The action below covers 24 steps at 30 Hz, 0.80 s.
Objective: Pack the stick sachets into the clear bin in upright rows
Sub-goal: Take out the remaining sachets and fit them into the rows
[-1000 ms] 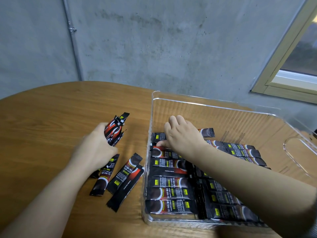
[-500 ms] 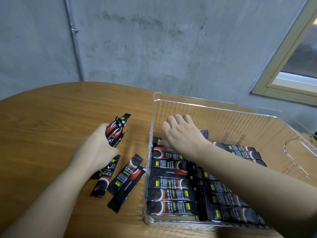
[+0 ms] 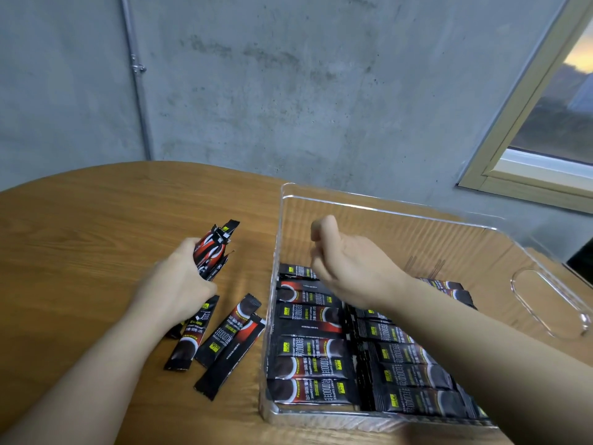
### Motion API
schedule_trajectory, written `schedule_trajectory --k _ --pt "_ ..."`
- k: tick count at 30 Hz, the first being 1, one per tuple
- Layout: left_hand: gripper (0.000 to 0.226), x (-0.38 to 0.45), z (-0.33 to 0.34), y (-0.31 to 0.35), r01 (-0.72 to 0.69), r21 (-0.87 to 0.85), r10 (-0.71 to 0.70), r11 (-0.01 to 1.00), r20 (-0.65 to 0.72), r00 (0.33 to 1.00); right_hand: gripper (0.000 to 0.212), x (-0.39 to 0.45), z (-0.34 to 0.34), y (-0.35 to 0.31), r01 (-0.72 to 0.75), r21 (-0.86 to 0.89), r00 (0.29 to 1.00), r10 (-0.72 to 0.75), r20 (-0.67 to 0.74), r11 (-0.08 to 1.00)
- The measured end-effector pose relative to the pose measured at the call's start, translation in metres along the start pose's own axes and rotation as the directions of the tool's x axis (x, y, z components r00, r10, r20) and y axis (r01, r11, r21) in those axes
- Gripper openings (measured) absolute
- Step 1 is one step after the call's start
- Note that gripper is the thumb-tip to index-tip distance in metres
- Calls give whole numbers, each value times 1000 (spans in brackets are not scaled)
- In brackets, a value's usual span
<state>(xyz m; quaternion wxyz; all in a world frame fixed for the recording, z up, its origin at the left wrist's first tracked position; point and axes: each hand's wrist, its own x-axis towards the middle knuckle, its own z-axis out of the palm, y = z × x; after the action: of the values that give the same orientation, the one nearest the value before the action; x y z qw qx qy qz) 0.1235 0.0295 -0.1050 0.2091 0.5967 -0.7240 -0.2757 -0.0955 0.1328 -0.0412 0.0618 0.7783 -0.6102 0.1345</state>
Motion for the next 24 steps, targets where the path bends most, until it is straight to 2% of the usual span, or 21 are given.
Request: schedule_trajectory --k 3,6,8,11,15,20,24 --pt "68 1 0 0 -1 17 1 1000 1 1000 29 4 7 -11 -36 173 996 21 89 984" --pt "66 1 0 0 7 9 -7 1000 11 1000 46 9 15 -20 -95 388 975 8 220 917" --pt "66 2 0 -1 11 4 -11 1000 15 1000 55 8 15 -17 -150 436 967 39 253 887" --pt "66 3 0 -2 11 -7 -11 1000 16 1000 59 -1 8 -1 -204 320 954 114 277 925" --pt "67 4 1 -3 8 -5 -8 1000 20 1000 52 -10 10 13 -120 66 945 94 312 991" --pt "68 3 1 -3 3 4 -3 1000 12 1000 47 -11 22 16 -36 -39 932 48 360 999" --pt "65 3 0 -3 3 2 -3 1000 11 1000 48 -7 27 16 -25 -92 916 60 397 995"
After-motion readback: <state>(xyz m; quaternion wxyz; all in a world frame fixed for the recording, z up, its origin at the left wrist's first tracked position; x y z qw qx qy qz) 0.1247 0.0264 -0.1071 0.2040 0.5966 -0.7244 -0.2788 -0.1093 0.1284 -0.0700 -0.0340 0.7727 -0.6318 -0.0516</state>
